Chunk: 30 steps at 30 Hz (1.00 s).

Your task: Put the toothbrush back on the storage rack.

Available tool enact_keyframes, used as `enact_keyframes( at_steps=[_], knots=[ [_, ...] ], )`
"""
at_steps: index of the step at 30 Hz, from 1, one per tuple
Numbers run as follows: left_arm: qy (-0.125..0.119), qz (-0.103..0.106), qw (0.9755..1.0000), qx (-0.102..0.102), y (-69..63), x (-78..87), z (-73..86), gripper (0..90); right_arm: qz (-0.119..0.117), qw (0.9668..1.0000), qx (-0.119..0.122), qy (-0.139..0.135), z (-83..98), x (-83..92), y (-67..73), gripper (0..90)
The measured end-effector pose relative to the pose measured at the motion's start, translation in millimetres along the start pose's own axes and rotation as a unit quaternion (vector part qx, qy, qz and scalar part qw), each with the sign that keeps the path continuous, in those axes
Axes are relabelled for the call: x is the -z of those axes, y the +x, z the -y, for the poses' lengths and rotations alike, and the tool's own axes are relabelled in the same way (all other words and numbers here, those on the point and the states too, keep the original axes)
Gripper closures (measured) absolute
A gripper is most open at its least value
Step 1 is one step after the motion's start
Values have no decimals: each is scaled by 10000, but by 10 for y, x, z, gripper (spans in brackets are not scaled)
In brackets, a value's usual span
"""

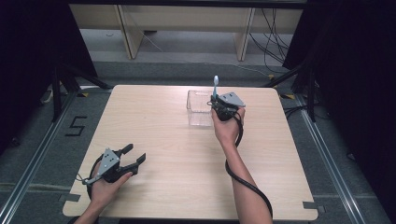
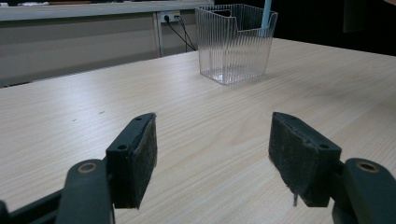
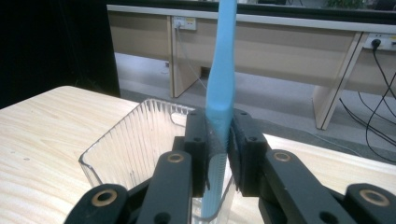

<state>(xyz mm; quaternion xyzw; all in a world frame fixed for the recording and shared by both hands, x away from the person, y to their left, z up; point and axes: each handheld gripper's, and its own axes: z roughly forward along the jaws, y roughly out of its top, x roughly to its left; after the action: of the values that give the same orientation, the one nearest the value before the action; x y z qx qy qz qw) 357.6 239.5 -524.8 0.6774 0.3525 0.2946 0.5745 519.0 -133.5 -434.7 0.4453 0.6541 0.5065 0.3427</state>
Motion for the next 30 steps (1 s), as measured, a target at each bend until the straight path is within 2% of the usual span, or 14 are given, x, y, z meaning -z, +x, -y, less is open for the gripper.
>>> enact_keyframes(
  at_steps=[1, 3, 5, 6, 7, 9, 11, 14, 15, 17, 24, 28, 29, 30],
  knots=[
    [-4, 0, 10000, 7, -1, 0, 0, 323, -44, 10000, 82, -3, 12, -13, -17, 786],
    [-3, 2, 10000, 12, -2, 1, 0, 323, -20, 10000, -12, 18, 33, -11, -3, 786],
    [1, 4, 10000, 11, -2, 1, 0, 324, -45, 10000, 71, 12, 42, -22, -16, 786],
    [2, 5, 10000, 9, -2, 1, 0, 323, -38, 10000, 25, 29, 47, -21, -12, 786],
    [0, 2, 10000, 7, -2, -1, 0, 323, -39, 9999, 130, 5, 48, -26, -22, 786],
    [0, 1, 10000, 9, -3, 0, 1, 323, -35, 10000, -1, 42, 60, -23, -5, 786],
    [-5, 6, 10000, 14, -3, 0, 1, 323, -25, 10000, 8, 50, 70, -22, -3, 786],
    [-3, 7, 10000, 17, -3, 0, 1, 322, -78, 9999, 120, 34, 81, -30, -18, 786],
    [-3, -11, 10000, 18, -5, 0, 1, 322, -5, 10000, -33, 62, 92, -17, 7, 787],
    [8, 16, 10000, 17, -2, 2, 0, 322, -52, 10000, 57, 59, 102, -28, -13, 786],
    [10, 0, 10000, 8, -6, 1, 0, 322, -30, 9999, -40, 105, 121, -28, -12, 785],
    [13, 25, 10000, 22, -3, 3, 0, 322, -34, 9999, -25, 131, 126, -28, -11, 785],
    [11, 27, 10000, 22, -3, 2, 0, 322, -34, 9999, 107, 116, 127, -29, -25, 785],
    [4, 21, 10000, 19, -4, 1, 1, 322, -50, 9999, 108, 102, 131, -33, -26, 785]
  ],
)
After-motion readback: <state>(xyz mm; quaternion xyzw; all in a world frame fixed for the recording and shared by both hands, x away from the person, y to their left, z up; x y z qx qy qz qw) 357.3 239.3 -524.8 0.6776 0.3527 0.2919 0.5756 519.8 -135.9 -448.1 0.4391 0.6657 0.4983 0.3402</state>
